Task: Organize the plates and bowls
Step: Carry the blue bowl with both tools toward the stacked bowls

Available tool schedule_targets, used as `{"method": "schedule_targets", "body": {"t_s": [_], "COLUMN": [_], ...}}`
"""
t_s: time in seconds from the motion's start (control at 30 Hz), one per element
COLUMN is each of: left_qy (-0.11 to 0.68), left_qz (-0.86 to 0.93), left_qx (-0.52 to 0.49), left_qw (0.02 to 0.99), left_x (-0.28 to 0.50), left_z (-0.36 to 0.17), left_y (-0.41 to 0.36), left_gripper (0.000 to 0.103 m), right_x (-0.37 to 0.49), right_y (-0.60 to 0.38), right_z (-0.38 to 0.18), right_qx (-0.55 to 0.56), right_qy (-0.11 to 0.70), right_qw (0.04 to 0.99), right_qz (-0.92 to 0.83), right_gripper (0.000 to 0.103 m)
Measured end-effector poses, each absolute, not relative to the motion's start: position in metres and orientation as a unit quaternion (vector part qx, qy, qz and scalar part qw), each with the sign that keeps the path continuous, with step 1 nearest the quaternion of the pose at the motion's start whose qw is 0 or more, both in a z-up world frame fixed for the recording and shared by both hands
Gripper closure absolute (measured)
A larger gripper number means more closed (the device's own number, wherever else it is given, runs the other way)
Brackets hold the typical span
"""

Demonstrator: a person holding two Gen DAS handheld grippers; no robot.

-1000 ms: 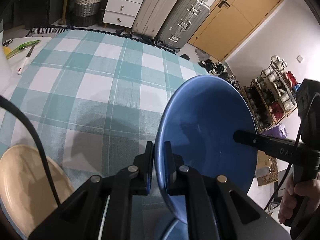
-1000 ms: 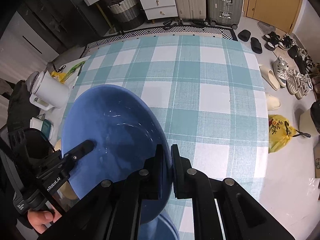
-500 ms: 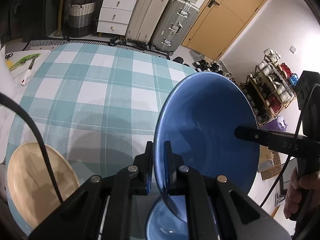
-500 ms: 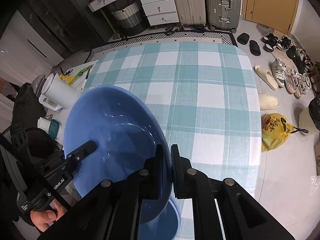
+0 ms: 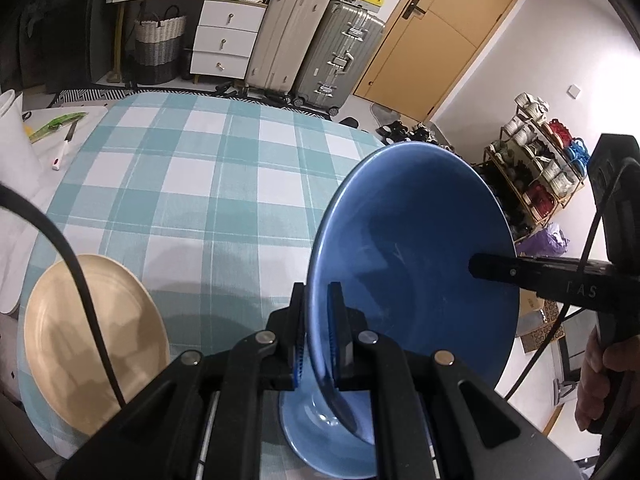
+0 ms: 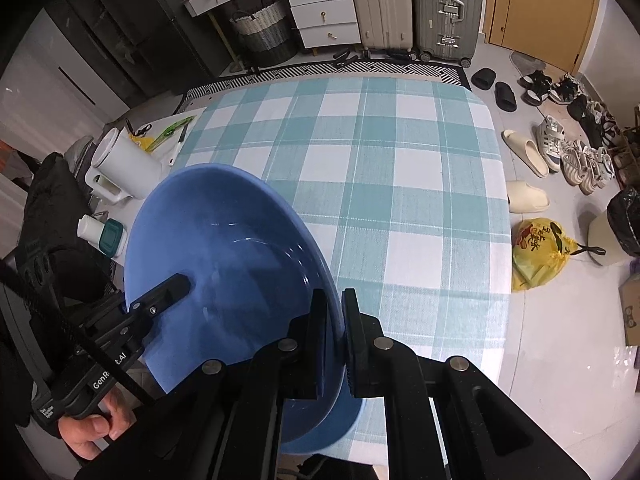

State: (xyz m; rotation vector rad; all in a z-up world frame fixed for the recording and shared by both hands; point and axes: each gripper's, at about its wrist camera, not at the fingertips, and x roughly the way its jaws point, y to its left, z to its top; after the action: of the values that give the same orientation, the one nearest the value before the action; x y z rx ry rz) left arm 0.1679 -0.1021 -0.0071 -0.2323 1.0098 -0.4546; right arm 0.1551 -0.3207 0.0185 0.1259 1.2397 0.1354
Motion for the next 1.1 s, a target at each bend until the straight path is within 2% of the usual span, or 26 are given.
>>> {"method": "schedule_targets", "body": {"t_s": [0.47,1.1], "left_qy": [0.491,0.506], "left_qz": [-0.224,-0.22], "left_qx": [-0.083,0.005], "left_qw": [0.838,0.834], "left_x": [0.142,0.112], "left_z": [-0.012,-0.041], "left_y": [-0.101,-0.119], "left_gripper": [0.096,0.096], "right_x": [0.129,0.096], "right_y": [-0.308,-0.315], "right_z": [0.015,-0.053], "right_qx": [0.052,0.079], "right_qy": [0.588,0.615], "right_qw": [0.805,0.783], "right_qz": [0.062,0.045], "right_gripper": [0.095,0.095]}}
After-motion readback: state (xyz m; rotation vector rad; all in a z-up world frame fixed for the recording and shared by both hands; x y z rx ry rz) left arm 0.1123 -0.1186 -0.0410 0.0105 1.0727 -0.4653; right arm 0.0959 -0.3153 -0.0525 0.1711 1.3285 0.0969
